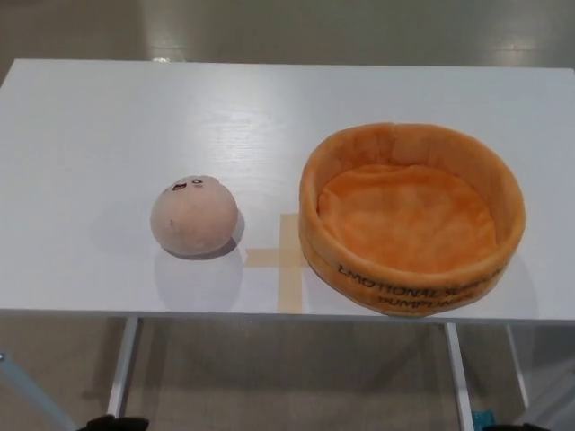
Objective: Use the left hand to pick up the pink round toy on the left and place it inside the orange plate on the desk.
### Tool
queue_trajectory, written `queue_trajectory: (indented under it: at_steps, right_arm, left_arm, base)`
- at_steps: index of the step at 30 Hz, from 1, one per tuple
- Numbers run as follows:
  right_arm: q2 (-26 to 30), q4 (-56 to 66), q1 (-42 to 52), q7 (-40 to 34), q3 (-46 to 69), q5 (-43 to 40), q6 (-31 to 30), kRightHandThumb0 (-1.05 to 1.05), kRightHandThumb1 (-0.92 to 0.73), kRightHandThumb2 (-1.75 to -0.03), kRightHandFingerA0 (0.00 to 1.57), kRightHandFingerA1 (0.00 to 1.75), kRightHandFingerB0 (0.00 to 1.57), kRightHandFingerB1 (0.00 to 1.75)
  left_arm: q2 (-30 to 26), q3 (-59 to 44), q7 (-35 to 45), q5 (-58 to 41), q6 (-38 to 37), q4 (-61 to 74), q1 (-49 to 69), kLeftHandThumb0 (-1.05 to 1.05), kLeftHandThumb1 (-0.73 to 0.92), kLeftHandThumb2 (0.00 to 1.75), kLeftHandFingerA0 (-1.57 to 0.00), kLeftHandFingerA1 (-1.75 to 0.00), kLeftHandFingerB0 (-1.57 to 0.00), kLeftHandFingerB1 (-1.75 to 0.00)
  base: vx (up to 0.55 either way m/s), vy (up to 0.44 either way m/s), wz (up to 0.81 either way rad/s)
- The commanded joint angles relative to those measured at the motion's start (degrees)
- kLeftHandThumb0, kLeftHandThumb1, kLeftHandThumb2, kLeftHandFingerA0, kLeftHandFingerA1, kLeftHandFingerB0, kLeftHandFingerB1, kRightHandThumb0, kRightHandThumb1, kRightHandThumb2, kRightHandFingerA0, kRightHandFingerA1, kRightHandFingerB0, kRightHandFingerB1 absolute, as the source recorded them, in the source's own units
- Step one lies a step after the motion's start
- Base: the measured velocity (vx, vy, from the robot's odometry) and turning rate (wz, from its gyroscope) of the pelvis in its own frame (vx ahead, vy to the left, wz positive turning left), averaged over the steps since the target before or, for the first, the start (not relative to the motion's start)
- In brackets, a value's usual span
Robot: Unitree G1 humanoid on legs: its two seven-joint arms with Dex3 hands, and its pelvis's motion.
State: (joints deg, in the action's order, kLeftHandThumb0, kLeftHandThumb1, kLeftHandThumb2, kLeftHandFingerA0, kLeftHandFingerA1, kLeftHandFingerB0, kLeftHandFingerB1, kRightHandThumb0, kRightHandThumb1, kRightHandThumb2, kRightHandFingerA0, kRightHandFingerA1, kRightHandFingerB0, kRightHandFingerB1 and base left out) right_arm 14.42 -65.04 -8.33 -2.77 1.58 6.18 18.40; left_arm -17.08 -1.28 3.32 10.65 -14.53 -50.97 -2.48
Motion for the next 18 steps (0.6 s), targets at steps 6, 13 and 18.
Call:
queue_trajectory:
  at_steps: [6,13,18]
  right_arm:
    - [0.4,-4.1,-0.3,-1.3,0.6,0.4,9.2,-0.17,-0.64,-0.58,0.68,0.60,0.57,0.46]
    - [0.4,-5.0,0.2,-1.3,0.5,0.5,10.6,-0.15,-0.64,-0.58,0.63,0.57,0.56,0.47]
    - [0.4,-5.0,0.1,-1.0,0.8,0.0,10.7,-0.16,-0.65,-0.59,0.66,0.59,0.56,0.46]
  left_arm:
    - [-0.6,-0.8,2.9,-2.7,-7.6,-3.1,0.1,-0.31,0.61,0.59,-0.48,-0.43,-0.43,-0.37]
    - [-0.9,-1.3,8.3,-5.0,-10.7,-3.6,1.1,-0.36,0.53,0.68,-0.34,-0.48,-0.33,-0.41]
    - [-3.6,0.2,18.4,-7.0,-10.5,1.8,2.3,-0.39,0.54,0.65,-0.25,-0.42,-0.23,-0.35]
  base:
    - [0.00,0.000,0.00]
    - [0.00,0.000,0.00]
    - [0.00,0.000,0.00]
